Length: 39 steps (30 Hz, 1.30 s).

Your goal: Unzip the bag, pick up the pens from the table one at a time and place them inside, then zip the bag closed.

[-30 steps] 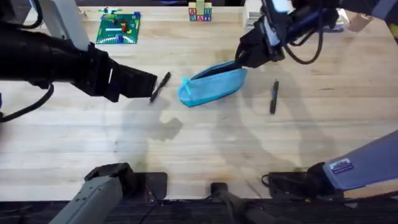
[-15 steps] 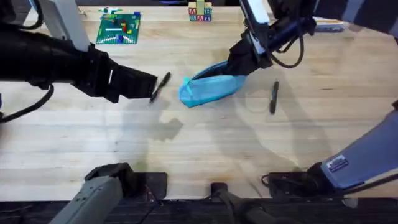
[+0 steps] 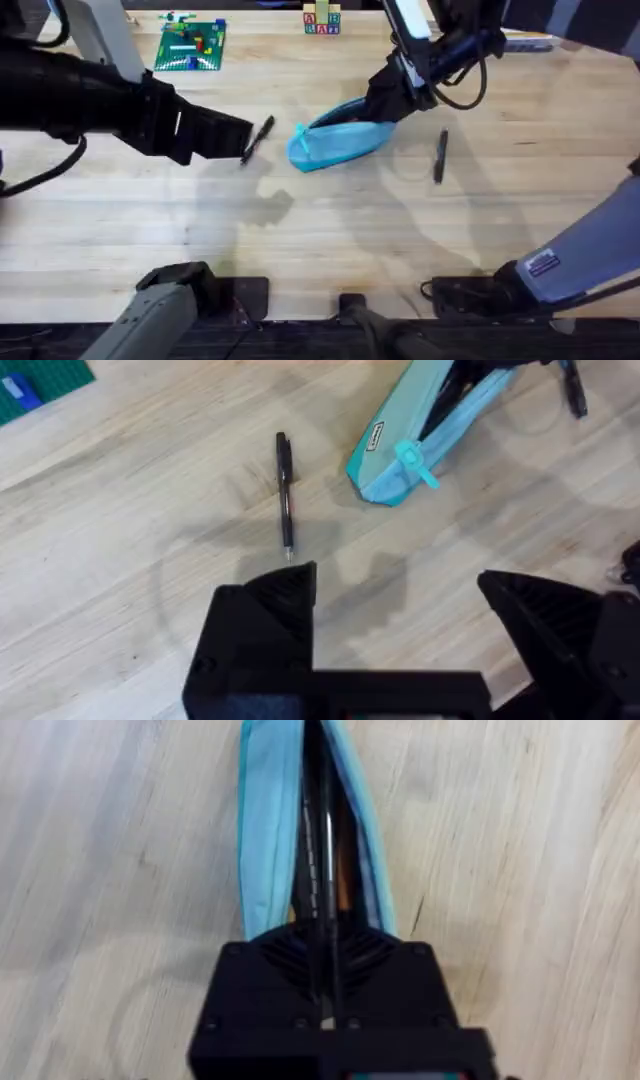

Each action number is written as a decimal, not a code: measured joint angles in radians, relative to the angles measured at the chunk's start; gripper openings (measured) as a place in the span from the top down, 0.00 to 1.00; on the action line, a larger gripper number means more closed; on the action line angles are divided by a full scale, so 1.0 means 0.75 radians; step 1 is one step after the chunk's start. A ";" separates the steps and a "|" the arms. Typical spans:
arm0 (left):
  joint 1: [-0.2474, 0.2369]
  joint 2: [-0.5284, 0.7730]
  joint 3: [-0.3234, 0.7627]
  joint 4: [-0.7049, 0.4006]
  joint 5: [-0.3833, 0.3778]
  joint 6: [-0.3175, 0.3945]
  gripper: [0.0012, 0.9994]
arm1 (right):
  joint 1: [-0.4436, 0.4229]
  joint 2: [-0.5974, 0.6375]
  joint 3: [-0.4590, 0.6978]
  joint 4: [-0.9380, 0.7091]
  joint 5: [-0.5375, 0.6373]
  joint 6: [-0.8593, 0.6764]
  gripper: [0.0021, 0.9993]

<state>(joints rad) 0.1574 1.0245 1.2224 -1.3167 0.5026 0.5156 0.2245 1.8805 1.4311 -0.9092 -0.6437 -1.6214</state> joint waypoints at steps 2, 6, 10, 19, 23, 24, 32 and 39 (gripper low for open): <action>0.000 0.000 0.000 0.000 0.000 0.000 0.00 | 0.000 0.000 0.000 0.000 0.001 0.001 0.79; 0.000 0.000 0.000 -0.001 0.000 0.000 0.00 | -0.001 0.000 0.000 0.001 0.001 0.002 0.22; 0.000 0.000 0.000 -0.001 0.000 0.000 0.00 | 0.000 0.000 0.000 0.006 0.001 -0.002 0.01; 0.000 0.000 -0.001 -0.005 0.000 0.000 0.00 | -0.001 0.000 0.000 0.006 0.001 -0.002 0.00; 0.000 0.000 -0.001 -0.005 0.000 0.000 0.00 | 0.000 -0.001 0.001 -0.053 0.001 -0.002 0.00; 0.000 0.000 -0.001 -0.005 -0.001 0.000 0.00 | -0.001 -0.003 0.001 -0.067 0.001 -0.002 0.00; 0.000 0.000 -0.001 -0.005 0.000 0.000 0.00 | -0.001 -0.182 0.001 -0.185 0.001 0.066 0.00; 0.000 0.000 -0.001 -0.004 -0.001 0.000 0.00 | -0.001 -0.386 0.001 -0.219 0.037 0.433 0.00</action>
<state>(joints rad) 0.1574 1.0248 1.2221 -1.3193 0.5022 0.5156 0.2241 1.5907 1.4315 -1.0735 -0.6162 -1.2964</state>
